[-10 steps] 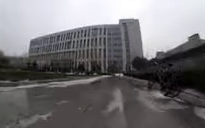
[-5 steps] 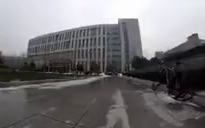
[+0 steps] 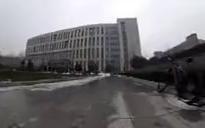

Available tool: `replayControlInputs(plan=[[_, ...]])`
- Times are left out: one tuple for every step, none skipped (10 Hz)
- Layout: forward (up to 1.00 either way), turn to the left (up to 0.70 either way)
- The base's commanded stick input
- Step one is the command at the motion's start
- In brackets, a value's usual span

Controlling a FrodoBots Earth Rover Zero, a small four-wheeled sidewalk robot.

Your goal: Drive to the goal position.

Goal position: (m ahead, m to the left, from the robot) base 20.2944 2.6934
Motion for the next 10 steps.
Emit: replayControlInputs(plan=[[1.0, 0.0], [1.0, 0.0], [1.0, 0.0], [1.0, 0.0], [1.0, 0.0], [1.0, 0.0], [1.0, 0.0], [1.0, 0.0], [1.0, 0.0], [1.0, 0.0]])
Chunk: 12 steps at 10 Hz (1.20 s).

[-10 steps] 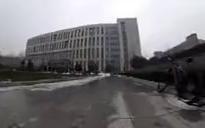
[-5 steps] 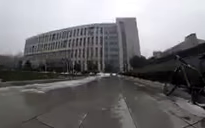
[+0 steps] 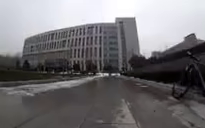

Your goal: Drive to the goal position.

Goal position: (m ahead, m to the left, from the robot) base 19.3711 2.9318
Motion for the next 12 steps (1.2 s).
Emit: replayControlInputs(plan=[[1.0, 0.0], [1.0, 0.0], [1.0, 0.0], [1.0, 0.0], [1.0, 0.0], [1.0, 0.0], [1.0, 0.0], [1.0, 0.0], [1.0, 0.0], [1.0, 0.0], [1.0, 0.0], [1.0, 0.0]])
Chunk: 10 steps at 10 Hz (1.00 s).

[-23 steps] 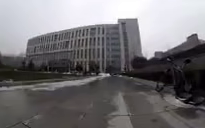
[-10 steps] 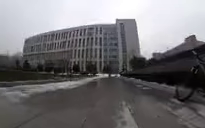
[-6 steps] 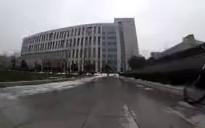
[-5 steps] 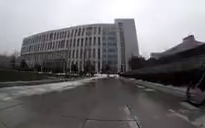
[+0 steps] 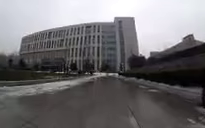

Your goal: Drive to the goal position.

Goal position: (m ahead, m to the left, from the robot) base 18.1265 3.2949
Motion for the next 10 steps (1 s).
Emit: replayControlInputs(plan=[[1.0, 0.0], [1.0, 0.0], [1.0, 0.0], [1.0, 0.0], [1.0, -0.2], [1.0, -0.27], [1.0, -0.03], [1.0, 0.0], [1.0, 0.0], [1.0, 0.0]])
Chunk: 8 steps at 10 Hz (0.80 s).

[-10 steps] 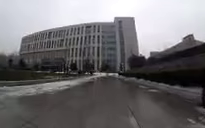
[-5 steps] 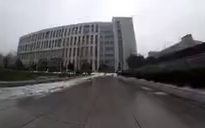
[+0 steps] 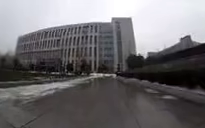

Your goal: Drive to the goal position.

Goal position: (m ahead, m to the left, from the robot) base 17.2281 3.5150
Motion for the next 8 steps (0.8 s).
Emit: replayControlInputs(plan=[[1.0, 0.0], [1.0, 0.0], [1.0, 0.0], [1.0, 0.0], [1.0, 0.0], [1.0, 0.0], [1.0, 0.0], [1.0, 0.0]])
